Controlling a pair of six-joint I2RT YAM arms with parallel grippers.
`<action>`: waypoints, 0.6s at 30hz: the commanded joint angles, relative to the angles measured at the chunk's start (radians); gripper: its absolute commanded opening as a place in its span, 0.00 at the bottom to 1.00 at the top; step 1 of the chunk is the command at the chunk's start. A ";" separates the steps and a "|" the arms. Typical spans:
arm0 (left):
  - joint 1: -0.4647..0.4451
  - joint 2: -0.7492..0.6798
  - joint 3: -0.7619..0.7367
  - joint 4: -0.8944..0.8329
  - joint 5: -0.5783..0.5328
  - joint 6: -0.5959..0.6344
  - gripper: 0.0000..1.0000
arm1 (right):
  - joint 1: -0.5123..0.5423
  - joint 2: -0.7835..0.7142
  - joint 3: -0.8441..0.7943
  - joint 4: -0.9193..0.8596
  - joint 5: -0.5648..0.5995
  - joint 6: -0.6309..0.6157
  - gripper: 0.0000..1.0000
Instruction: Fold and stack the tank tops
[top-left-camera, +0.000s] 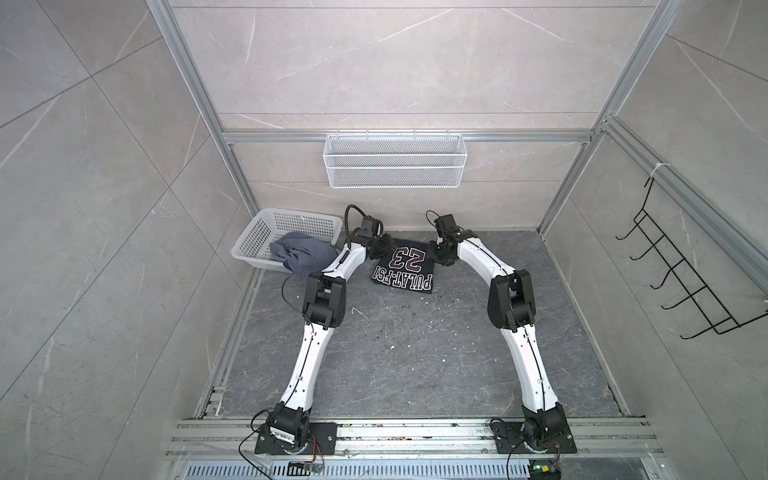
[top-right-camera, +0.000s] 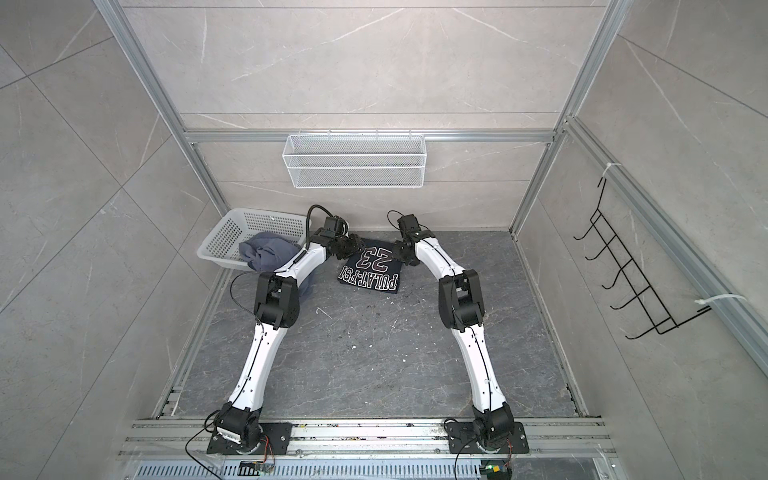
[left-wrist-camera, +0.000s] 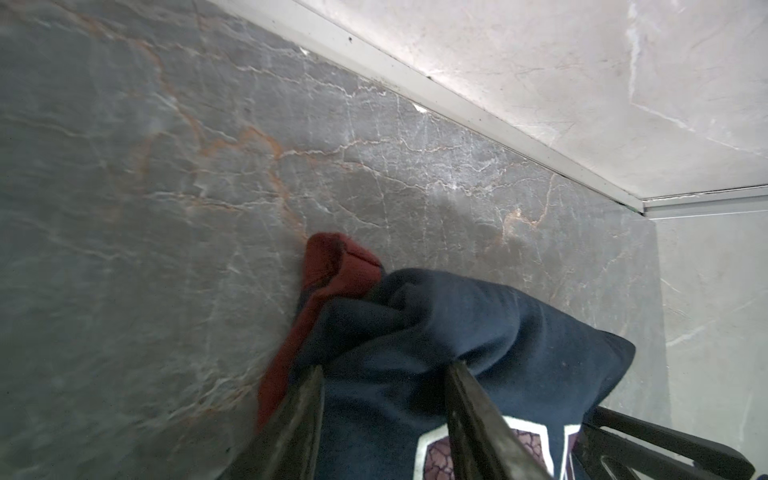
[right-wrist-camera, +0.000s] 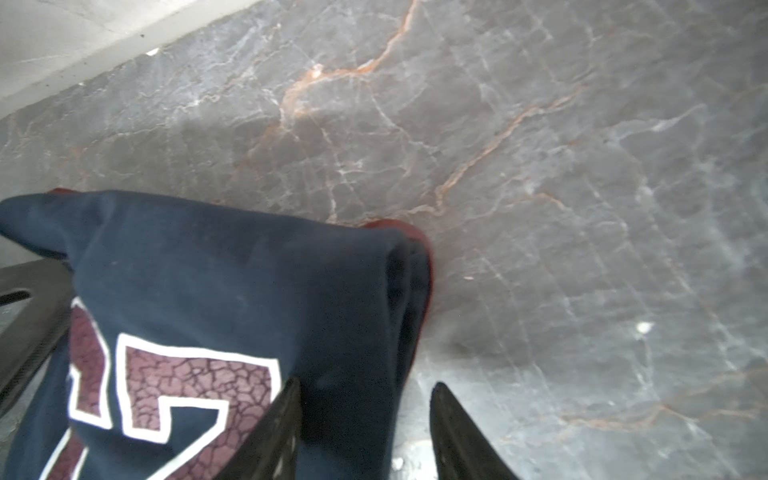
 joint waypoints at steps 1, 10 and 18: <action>0.017 -0.101 0.012 -0.103 -0.046 0.036 0.57 | 0.000 -0.035 0.002 -0.049 0.021 -0.004 0.53; 0.012 -0.406 -0.209 -0.247 -0.155 0.106 0.78 | 0.075 -0.323 -0.250 0.019 0.078 -0.087 0.68; 0.012 -0.752 -0.731 -0.063 -0.208 0.071 0.84 | 0.237 -0.242 -0.140 -0.115 0.230 -0.113 0.99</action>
